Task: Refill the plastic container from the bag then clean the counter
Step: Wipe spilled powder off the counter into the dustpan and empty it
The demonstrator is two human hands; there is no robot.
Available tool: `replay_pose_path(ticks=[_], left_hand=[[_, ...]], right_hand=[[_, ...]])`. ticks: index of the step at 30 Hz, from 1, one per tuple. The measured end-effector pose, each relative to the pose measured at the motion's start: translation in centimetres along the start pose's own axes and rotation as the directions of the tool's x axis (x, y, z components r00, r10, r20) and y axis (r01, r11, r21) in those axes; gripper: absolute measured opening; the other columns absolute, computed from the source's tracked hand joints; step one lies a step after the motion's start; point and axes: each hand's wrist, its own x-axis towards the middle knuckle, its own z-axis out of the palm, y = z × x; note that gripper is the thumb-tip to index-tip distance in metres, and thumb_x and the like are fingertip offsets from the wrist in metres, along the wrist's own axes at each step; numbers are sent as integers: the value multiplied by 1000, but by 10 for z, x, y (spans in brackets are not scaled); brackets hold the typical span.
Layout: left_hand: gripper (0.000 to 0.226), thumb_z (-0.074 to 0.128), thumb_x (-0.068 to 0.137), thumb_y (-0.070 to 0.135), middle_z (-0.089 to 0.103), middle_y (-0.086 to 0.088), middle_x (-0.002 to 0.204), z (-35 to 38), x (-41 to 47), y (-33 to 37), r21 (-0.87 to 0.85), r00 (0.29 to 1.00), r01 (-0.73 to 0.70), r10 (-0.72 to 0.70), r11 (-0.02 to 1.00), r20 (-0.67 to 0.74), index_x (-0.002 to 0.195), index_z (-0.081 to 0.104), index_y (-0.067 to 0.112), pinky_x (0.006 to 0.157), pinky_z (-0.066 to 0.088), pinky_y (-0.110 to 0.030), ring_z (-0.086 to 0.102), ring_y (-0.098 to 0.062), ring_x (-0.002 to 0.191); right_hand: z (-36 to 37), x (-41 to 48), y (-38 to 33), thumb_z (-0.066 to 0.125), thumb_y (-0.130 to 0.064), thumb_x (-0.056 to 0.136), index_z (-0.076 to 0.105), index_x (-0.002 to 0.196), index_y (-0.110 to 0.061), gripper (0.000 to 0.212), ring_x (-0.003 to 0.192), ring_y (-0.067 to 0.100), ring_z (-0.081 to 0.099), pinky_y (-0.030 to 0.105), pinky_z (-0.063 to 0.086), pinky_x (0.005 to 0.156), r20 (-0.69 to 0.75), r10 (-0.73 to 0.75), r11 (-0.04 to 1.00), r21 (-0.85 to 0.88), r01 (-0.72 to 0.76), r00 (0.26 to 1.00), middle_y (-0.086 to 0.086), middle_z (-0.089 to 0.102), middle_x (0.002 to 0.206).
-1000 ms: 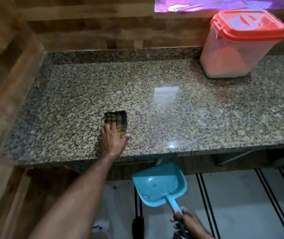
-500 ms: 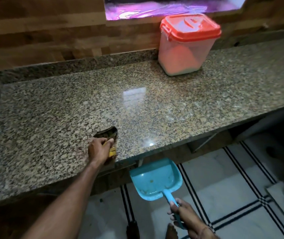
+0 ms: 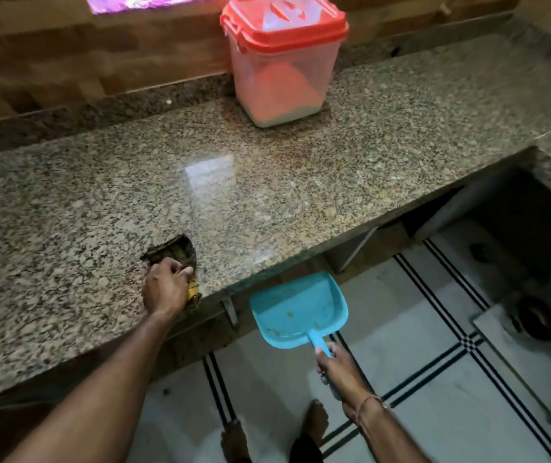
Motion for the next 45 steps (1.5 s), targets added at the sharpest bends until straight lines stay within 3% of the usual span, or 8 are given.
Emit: replay_pose_path(ticks=[9, 16, 21, 26, 31, 35, 41, 45], left_hand=[[20, 61, 99, 23, 62, -6, 110, 46, -9, 64, -14, 995, 62, -63, 998, -84, 116, 59, 12, 61, 34, -25, 51, -18, 87], [42, 55, 101, 19, 58, 1, 111, 119, -18, 162, -154, 965, -226, 243, 962, 101, 143, 50, 25, 66, 58, -29, 62, -15, 88], [37, 53, 102, 11, 58, 3, 107, 70, 6, 108, -301, 995, 7, -36, 954, -91, 138, 54, 21, 44, 50, -21, 60, -8, 66], [57, 52, 102, 10, 53, -13, 132, 36, 16, 53, -63, 965, 186, -195, 980, -177, 155, 39, 25, 54, 33, -21, 48, -14, 78], [39, 50, 104, 30, 60, 0, 108, 89, -2, 133, -103, 994, -99, 93, 990, -58, 142, 50, 38, 49, 50, -31, 59, -12, 71], [37, 44, 102, 47, 58, -3, 109, 141, -15, 202, -184, 953, -256, 280, 949, 119, 139, 49, 45, 71, 62, -45, 64, -26, 86], [26, 48, 105, 35, 64, -5, 115, 126, 30, 204, -196, 993, -121, 116, 973, -37, 128, 58, 29, 62, 47, -19, 65, -36, 101], [49, 47, 106, 22, 52, -12, 121, 106, 98, 178, 6, 996, 14, -14, 1000, -84, 154, 40, 29, 77, 44, -35, 51, -25, 90]], right_hand=[[-43, 48, -1, 58, -36, 98, 67, 95, -12, 26, 47, 6, 48, 19, 35, 43, 115, -27, 997, -74, 35, 993, 0, 59, 64], [-64, 70, 8, 63, -55, 80, 67, 88, -9, 46, 48, 9, 53, 22, 37, 52, 159, -55, 987, -144, 78, 986, 2, 64, 59], [-78, 73, -1, 60, -30, 99, 64, 91, -8, 24, 47, 17, 49, 22, 34, 47, 190, -33, 988, -139, 60, 981, 5, 62, 58], [-84, 80, -15, 59, -31, 99, 63, 94, -10, 22, 51, 15, 49, 22, 34, 47, 225, -6, 994, -107, 31, 974, 4, 64, 61], [-90, 87, -21, 59, -32, 98, 65, 96, -11, 22, 53, 16, 51, 24, 37, 50, 218, -23, 995, -88, 43, 976, 4, 65, 62], [-96, 92, -24, 58, -33, 99, 62, 94, -11, 23, 55, 18, 52, 25, 36, 50, 216, -11, 997, -78, 29, 976, 5, 65, 63], [-109, 98, -41, 60, -30, 99, 62, 100, -4, 26, 54, 17, 50, 23, 35, 50, 164, 18, 999, -31, -13, 986, 5, 65, 63], [-121, 107, -52, 62, -26, 98, 67, 98, -8, 18, 58, 15, 55, 23, 37, 54, 110, 65, 996, 55, -71, 992, 9, 78, 84]])
